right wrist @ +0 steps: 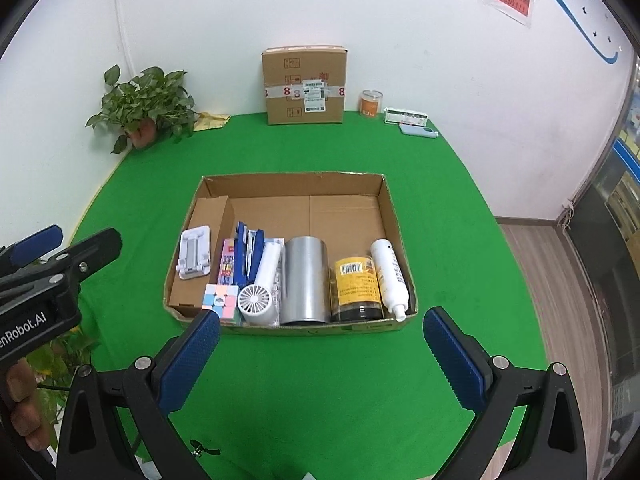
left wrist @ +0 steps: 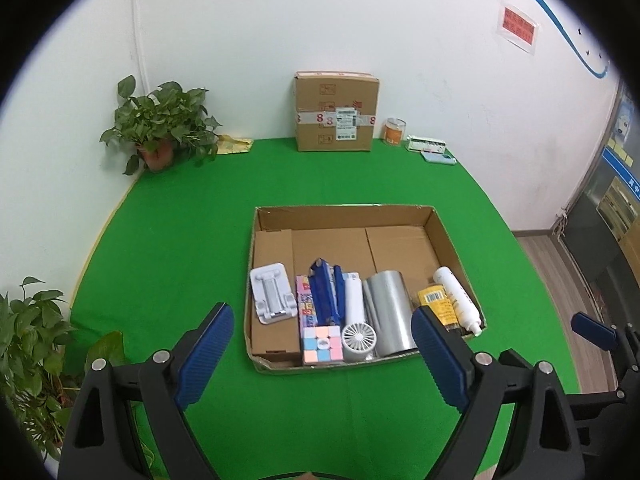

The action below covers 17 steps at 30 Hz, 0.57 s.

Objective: Organize rigid objects

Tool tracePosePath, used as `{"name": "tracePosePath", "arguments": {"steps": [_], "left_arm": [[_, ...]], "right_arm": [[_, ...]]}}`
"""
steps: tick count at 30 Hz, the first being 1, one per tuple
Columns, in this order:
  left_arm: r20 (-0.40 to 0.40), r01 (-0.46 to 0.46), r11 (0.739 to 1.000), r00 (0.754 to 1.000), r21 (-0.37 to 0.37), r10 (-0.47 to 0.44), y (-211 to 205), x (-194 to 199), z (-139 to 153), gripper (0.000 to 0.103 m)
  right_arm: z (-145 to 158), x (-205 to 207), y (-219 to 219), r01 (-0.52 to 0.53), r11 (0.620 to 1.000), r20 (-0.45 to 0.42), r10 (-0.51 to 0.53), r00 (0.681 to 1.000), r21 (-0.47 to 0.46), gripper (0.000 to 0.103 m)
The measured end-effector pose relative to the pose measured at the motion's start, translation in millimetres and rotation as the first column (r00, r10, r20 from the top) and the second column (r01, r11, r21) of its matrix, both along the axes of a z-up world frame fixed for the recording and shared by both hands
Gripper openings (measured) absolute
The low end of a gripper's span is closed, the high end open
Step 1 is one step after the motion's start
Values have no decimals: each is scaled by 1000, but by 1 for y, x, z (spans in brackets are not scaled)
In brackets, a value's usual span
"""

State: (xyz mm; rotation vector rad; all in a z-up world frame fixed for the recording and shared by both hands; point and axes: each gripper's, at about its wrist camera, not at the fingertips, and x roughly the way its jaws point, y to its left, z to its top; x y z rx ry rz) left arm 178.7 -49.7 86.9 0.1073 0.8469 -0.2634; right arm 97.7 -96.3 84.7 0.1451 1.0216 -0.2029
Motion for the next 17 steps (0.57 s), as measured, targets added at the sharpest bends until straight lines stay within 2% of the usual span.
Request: {"name": "tracePosePath", "arguments": {"steps": [9,13,17], "left_arm": [[14,-52,999,999,5,52,-15,-18,3,90],[10,-74,997,997,-20,74,-16,-24,4,90],[4,-84,996,996,-23,84,-20,-26,4,90]], "right_arm": [[6,-15,-16,-23,1000,33,23,999,-3,102],[8,-17,-22,-39,999,27,39,999,13,102],[18,-15,-24,-59,998,47,60,997,-12,102]]}}
